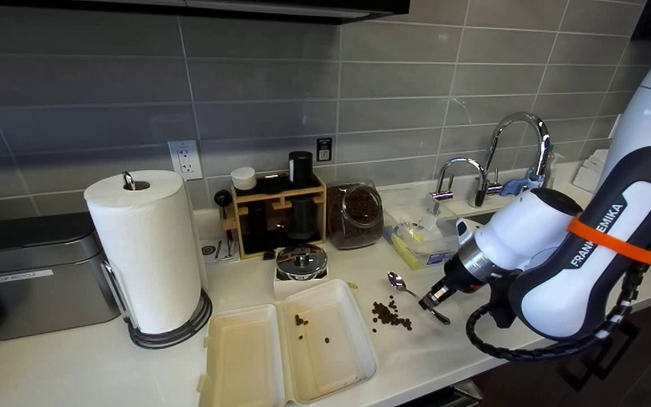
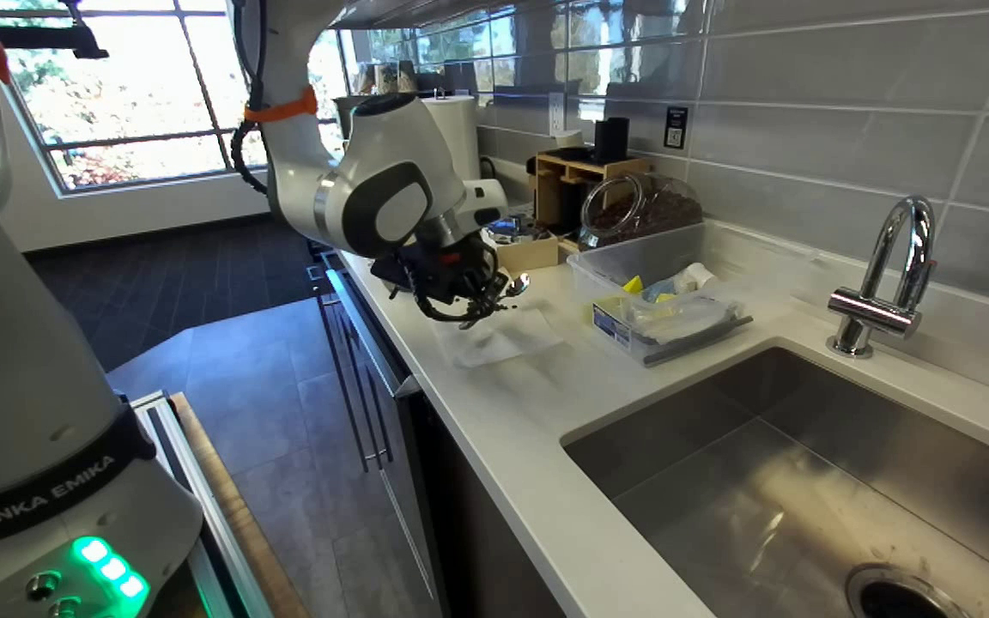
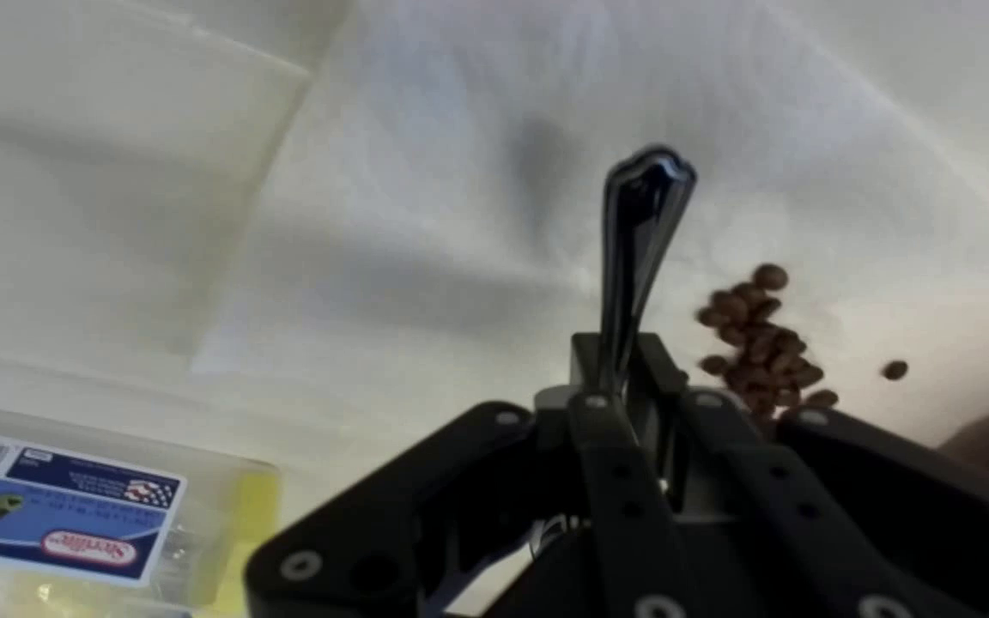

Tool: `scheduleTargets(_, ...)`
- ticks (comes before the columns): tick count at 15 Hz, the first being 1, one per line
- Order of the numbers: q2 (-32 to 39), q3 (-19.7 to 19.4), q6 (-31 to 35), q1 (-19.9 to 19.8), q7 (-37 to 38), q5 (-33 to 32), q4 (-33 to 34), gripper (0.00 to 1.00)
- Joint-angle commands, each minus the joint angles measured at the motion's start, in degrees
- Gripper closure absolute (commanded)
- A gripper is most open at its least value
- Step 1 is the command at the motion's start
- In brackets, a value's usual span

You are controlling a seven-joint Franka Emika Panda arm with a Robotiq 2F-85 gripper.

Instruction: Pick up the spoon, scope the objects from the bottle and put them in the bowl

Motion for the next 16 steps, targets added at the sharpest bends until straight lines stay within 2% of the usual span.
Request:
scheduleTargets(1,-5.4,9.8,-7.1,-11.3,7.0,-9.2,-0.3,0.97)
scheduleTargets(2,-6.4,13.0,-11.3,-14.7,8.0,-11.4,0.7,0.97)
scheduleTargets(3,-5.5,18.4,-13.8,-19.9,9.1,-13.7,2.1,0.97)
scheduleTargets(5,-4.0,27.3,-23.4,-27.7,5.5,-11.4,6.4,0.97)
scheduleTargets(6,-4.2,29.6,-28.1,-29.9,1.8,-7.8,7.9,0.97)
scheduleTargets(8,-6.6,31.9,-37.7,-32.2,-3.8,-2.0,10.9,0.97)
scheduleTargets(10,-9.8,32.9,-46.8,-33.2,-7.5,2.0,14.9,0.97)
scheduleTargets(11,-12.6,23.9,-50.6,-23.6,-12.2,7.9,17.6,0.97)
scheduleTargets(12,-8.9,19.6,-43.5,-20.1,-9.4,5.1,14.6,0.89)
scheduleTargets(14,-11.2,15.1,-48.6,-15.6,-12.1,7.7,18.0,0.89)
scheduleTargets(16,-12.4,14.0,-49.7,-13.7,-12.0,8.0,18.5,0.89)
